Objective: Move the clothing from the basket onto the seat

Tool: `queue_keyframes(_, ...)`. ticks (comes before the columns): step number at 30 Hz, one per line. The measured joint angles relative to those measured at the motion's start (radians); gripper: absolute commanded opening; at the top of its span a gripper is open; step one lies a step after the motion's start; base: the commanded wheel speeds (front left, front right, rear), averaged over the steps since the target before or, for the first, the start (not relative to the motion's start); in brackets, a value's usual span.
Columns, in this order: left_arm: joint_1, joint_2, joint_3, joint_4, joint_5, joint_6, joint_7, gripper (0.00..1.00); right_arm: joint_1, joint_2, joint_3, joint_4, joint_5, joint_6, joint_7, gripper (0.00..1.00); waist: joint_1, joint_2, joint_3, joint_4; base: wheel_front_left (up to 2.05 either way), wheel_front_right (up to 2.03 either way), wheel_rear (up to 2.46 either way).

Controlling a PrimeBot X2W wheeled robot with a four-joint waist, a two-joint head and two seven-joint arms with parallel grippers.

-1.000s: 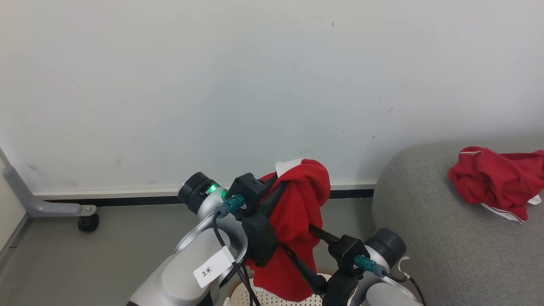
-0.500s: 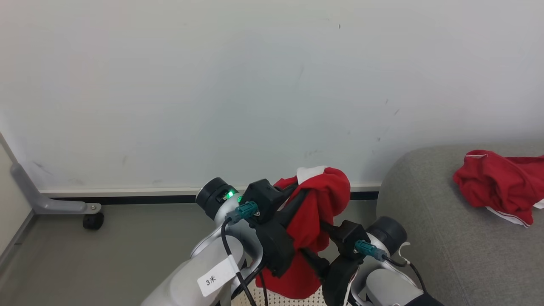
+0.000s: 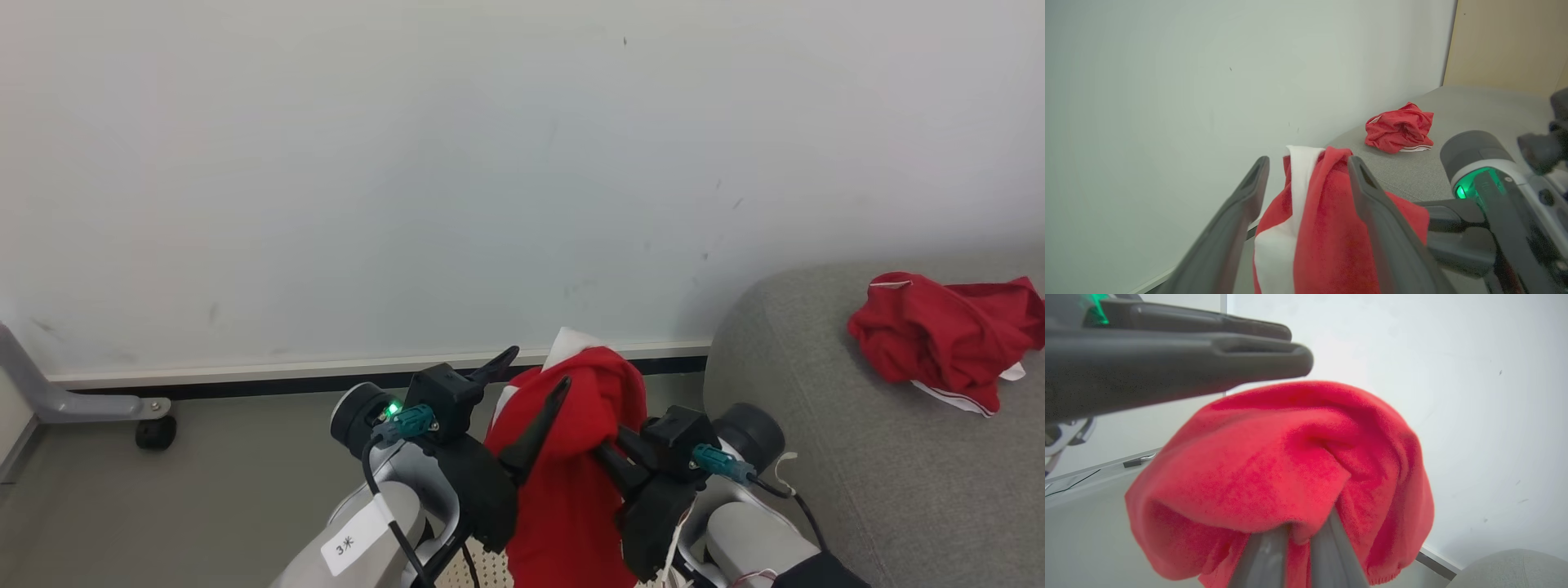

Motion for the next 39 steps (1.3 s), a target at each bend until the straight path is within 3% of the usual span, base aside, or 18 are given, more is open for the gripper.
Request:
queue_keyframes(13,0.112,0.034,0.031,-0.034,-0.021,0.028,-0.021,1.0,-0.005,-0.129,-0.062,-0.063,-0.006,-0.004,0.0,0.0,0.0,0.0,0.006,-0.088,0.0,0.0,0.0)
queue_keyframes(24,0.178,0.03,0.025,-0.088,-0.02,0.055,-0.046,1.0,0.028,-0.262,-0.095,-0.17,-0.036,-0.047,0.0,0.0,0.0,0.0,0.006,-0.203,0.0,0.0,0.0)
queue_keyframes(33,0.211,0.009,0.021,-0.138,-0.017,0.091,-0.064,1.0,0.083,-0.376,-0.141,-0.294,-0.043,-0.084,0.0,0.0,0.0,0.0,0.021,-0.351,0.0,0.0,0.0)
queue_keyframes(39,0.211,0.001,0.014,-0.163,-0.008,0.102,-0.072,1.0,0.108,-0.418,-0.174,-0.337,-0.032,-0.099,0.009,0.0,0.0,0.0,0.045,-0.41,0.0,0.0,0.0)
